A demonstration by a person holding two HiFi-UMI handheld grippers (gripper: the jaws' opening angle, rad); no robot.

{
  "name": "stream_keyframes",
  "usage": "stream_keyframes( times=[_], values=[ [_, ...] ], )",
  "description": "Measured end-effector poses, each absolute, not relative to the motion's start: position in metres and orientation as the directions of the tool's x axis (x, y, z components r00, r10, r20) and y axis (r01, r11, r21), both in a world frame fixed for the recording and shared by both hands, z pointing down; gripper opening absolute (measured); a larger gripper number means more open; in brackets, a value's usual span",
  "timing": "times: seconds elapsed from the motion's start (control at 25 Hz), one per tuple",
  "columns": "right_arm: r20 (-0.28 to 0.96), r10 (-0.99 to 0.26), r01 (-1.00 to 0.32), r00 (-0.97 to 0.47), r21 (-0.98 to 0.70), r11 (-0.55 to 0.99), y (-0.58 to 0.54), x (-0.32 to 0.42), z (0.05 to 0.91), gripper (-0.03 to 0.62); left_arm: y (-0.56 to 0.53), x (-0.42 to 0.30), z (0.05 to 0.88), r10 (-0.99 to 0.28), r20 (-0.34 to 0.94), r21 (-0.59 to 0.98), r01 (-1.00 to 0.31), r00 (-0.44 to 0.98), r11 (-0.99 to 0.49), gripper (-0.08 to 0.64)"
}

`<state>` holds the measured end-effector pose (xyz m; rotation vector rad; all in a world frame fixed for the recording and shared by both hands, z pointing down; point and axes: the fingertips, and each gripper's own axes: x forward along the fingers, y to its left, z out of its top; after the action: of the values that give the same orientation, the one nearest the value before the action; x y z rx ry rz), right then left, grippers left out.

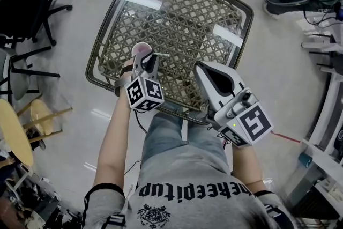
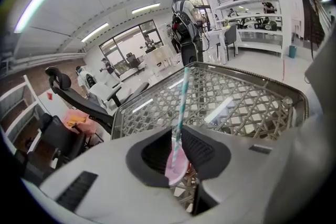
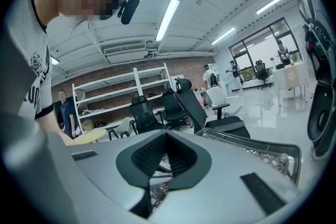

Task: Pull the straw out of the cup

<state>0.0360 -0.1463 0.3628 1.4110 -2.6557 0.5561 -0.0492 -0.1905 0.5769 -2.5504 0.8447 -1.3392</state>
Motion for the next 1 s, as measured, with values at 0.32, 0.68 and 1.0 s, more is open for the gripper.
stream_keyframes(
  times=[0.32, 0.68, 1.0],
  values=[
    [0.239, -0.789, -0.818, -0.567, -0.277, 0.504, -0.146, 0.041, 0.366, 0.012, -0.192, -0.05, 0.58, -0.569, 0.701, -0.408, -0.413, 0.43, -0.814, 0.069],
    [0.229, -0.772, -0.8, -0.593, -0.275, 0.533, -0.146, 0.035, 0.36, 0.012, -0.195, -0.056, 0.561, -0.634, 0.646, -0.43, -0.483, 0.426, -0.763, 0.067],
    [0.208, -0.735, -0.761, -0.645, -0.267, 0.592, -0.145, 0.026, 0.345, 0.012, -0.192, -0.064, 0.529, -0.684, 0.598, -0.387, -0.596, 0.419, -0.704, 0.066]
  ],
)
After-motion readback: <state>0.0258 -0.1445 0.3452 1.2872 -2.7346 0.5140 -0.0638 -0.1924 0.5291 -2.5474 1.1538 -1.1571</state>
